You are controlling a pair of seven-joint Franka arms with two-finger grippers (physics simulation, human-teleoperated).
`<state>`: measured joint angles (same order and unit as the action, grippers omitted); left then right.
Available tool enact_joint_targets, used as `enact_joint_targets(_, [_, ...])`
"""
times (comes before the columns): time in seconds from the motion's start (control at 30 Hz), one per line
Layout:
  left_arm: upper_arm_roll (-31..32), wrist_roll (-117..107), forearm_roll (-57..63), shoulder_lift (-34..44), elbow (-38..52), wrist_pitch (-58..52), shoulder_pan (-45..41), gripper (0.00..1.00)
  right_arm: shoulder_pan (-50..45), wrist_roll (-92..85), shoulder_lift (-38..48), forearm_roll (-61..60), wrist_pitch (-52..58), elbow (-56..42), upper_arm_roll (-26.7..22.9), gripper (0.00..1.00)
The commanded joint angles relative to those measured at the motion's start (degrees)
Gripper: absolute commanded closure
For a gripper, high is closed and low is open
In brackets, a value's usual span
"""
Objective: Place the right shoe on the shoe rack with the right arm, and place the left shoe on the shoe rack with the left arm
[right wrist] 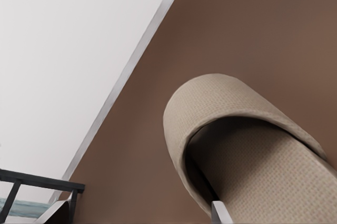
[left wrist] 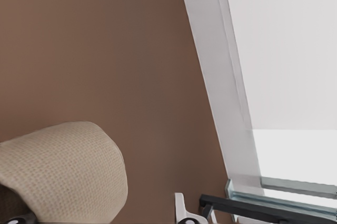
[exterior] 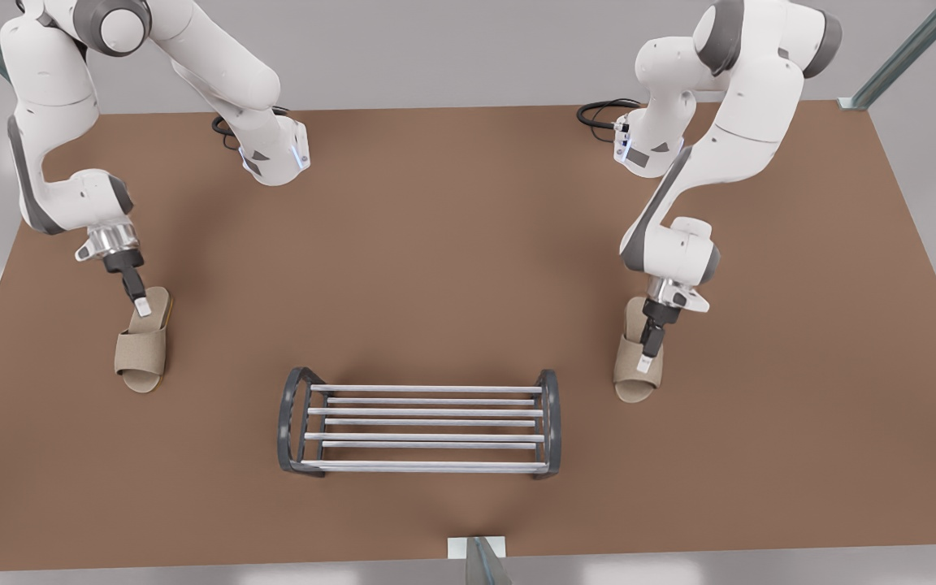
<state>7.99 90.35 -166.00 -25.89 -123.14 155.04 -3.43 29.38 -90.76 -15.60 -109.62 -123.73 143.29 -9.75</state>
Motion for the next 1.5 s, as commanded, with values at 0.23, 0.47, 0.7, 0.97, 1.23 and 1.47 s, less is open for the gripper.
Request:
enact_joint_targets(0.23, [-0.1, -10.5, -0.3, -2.4, 1.8, -0.6, 0.0, 0.13, 0.2, 12.1, -0.7, 4.3, 4.3, -1.6, 1.4, 0.00])
enact_joint_targets(0.47, [-0.1, -11.3, -0.3, -2.5, 1.8, -1.1, 0.0, 0.15, 0.0, 13.2, -0.4, 4.9, -7.0, -2.3, 2.2, 0.00])
enact_joint_targets(0.7, [-0.1, -11.3, -0.3, -3.2, 2.1, -1.2, 0.1, 0.23, -0.3, 14.5, -0.7, 4.9, -15.1, -4.1, 5.0, 0.00])
enact_joint_targets(0.97, [-0.1, -11.6, -0.5, -3.3, 2.5, -1.2, 0.2, 0.27, 7.3, 14.4, -3.9, 9.1, -12.1, -9.3, 9.3, 0.00])
enact_joint_targets(1.23, [-0.2, -13.0, -0.3, -3.4, 4.2, -1.2, 0.4, 0.57, 7.3, 20.3, -7.8, 6.9, -6.2, -11.8, 9.4, 0.00])
enact_joint_targets(1.47, [-0.2, -16.8, 0.2, 4.0, 4.6, 3.3, 0.5, 0.77, 8.1, 19.7, -9.9, 4.9, 3.0, -13.8, 9.4, 0.00])
